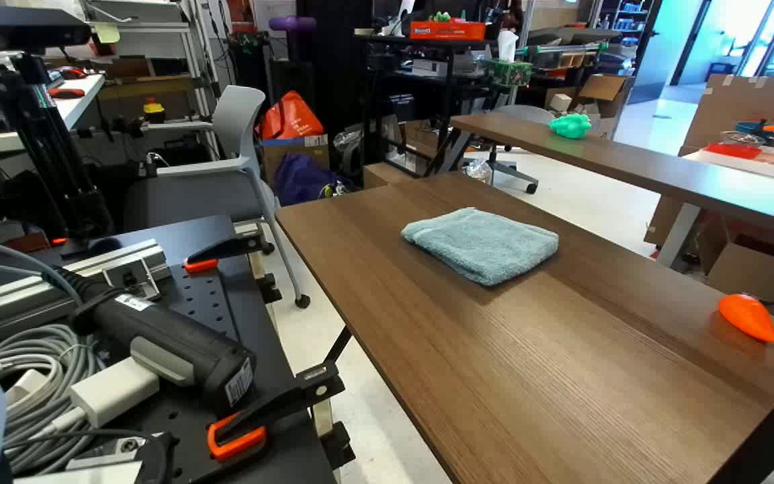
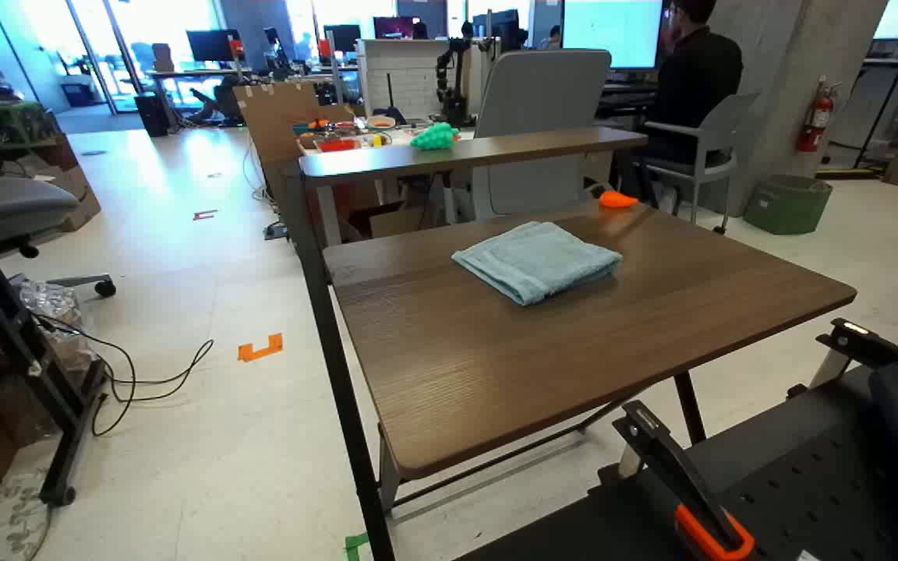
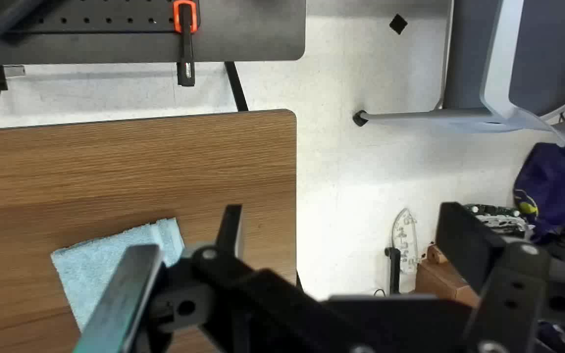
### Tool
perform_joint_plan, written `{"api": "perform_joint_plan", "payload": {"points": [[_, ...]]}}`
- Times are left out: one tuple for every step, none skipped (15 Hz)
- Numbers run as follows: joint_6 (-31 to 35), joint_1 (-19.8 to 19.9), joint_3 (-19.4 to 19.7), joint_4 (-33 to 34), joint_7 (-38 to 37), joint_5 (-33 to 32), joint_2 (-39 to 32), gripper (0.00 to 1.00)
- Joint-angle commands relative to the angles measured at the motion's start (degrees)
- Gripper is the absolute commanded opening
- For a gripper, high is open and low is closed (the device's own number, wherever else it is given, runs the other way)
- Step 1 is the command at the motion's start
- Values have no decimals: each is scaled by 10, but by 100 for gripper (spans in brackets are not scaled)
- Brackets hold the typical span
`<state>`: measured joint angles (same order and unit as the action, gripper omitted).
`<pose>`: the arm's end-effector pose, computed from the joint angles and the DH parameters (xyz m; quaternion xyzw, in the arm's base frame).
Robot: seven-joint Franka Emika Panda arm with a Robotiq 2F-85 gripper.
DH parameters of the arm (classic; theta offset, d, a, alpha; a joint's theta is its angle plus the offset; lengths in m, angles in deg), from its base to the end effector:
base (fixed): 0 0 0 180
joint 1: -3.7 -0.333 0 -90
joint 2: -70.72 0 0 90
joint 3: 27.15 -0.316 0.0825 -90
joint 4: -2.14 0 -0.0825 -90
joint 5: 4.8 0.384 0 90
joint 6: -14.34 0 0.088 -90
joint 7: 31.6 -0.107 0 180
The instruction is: Use the towel to wipe the table
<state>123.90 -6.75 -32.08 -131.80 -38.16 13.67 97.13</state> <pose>0.3959 0.1357 0.5138 -0.9907 -0.0210 0.0073 0.1342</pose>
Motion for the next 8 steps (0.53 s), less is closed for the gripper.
{"api": "perform_joint_plan", "payload": {"points": [[-3, 10, -8, 2, 3, 3, 0, 100], [-3, 10, -8, 2, 3, 3, 0, 100], [-3, 10, -8, 2, 3, 3, 0, 100], [-3, 10, -8, 2, 3, 3, 0, 100], [-3, 10, -8, 2, 3, 3, 0, 100], [28, 8, -4, 2, 7, 23, -3, 100], [43, 10, -3, 15, -4, 32, -21, 100], [90, 14, 3, 30, -11, 59, -56, 100]]}}
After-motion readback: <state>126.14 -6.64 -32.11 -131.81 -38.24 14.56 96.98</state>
